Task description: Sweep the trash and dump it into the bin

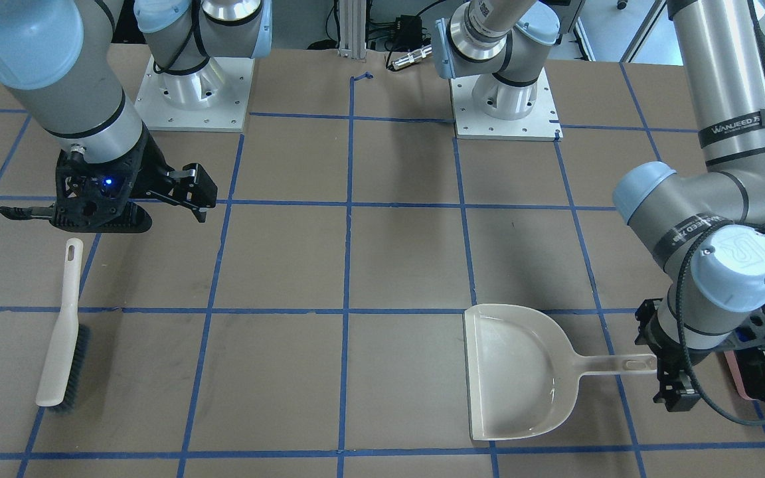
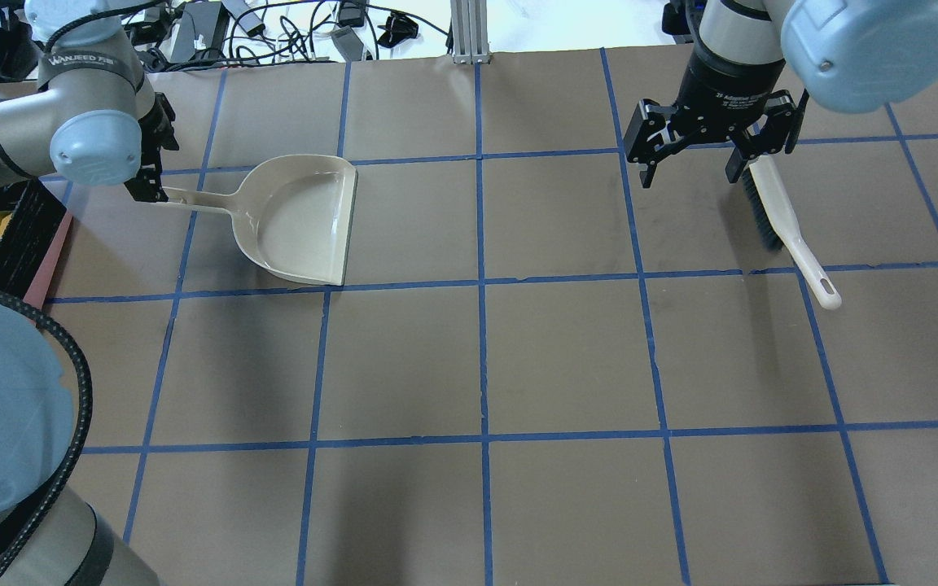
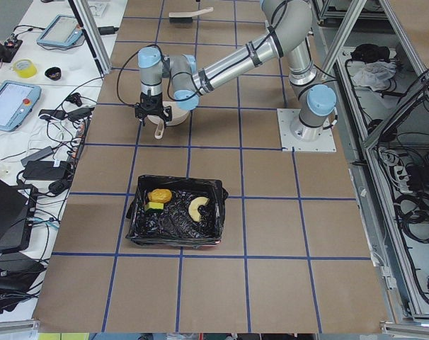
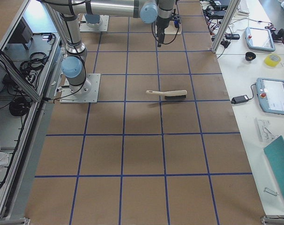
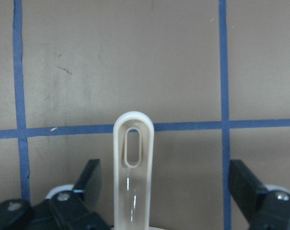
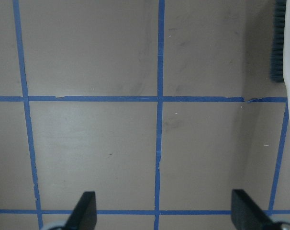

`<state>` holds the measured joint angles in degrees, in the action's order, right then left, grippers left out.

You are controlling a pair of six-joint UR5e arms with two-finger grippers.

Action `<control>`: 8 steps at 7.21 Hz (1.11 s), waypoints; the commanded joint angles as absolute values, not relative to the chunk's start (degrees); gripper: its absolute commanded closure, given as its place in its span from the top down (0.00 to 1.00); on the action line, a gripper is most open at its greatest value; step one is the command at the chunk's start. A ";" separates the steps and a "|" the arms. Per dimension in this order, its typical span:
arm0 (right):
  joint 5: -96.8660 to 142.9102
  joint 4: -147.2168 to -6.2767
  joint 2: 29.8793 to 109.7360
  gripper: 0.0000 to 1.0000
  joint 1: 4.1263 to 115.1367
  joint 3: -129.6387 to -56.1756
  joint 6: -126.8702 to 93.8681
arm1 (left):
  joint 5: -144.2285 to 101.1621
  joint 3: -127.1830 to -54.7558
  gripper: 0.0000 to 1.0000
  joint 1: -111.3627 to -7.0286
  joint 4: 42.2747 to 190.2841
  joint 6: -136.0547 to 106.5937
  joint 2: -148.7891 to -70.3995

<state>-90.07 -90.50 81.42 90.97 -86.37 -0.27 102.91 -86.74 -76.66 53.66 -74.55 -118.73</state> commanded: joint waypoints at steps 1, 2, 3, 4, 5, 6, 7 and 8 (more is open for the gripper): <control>-90.09 -90.44 81.30 1.00 90.97 -86.31 -0.26 | 103.89 -83.16 1.00 -76.55 50.73 -73.66 -118.22; -89.83 -90.44 81.56 1.00 90.97 -86.31 -0.70 | 103.80 -82.45 1.00 -76.47 48.71 -73.48 -117.78; -90.43 -90.44 81.56 1.00 90.97 -86.31 -0.36 | 104.06 -82.27 1.00 -76.46 48.60 -70.78 -117.08; -90.44 -90.44 81.56 1.00 90.97 -86.31 -0.26 | 103.63 -82.35 1.00 -77.16 48.52 -64.92 -115.33; -90.44 -90.53 81.48 1.00 90.97 -86.31 -0.26 | 103.71 -82.44 1.00 -78.04 48.60 -64.17 -113.66; -90.44 -90.79 81.39 1.00 90.97 -86.22 -0.09 | 103.71 -83.05 1.00 -78.66 48.43 -60.68 -113.12; -90.53 -91.84 81.30 1.00 90.97 -86.13 -0.09 | 104.41 -83.67 1.00 -79.97 48.78 -54.12 -113.20; -90.53 -91.85 81.47 1.00 90.97 -86.22 -0.09 | 104.50 -84.72 1.00 -81.63 49.30 -48.05 -111.38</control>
<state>-90.49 -91.46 81.39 90.97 -86.20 -0.11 104.20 -83.65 -79.81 48.80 -55.31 -112.91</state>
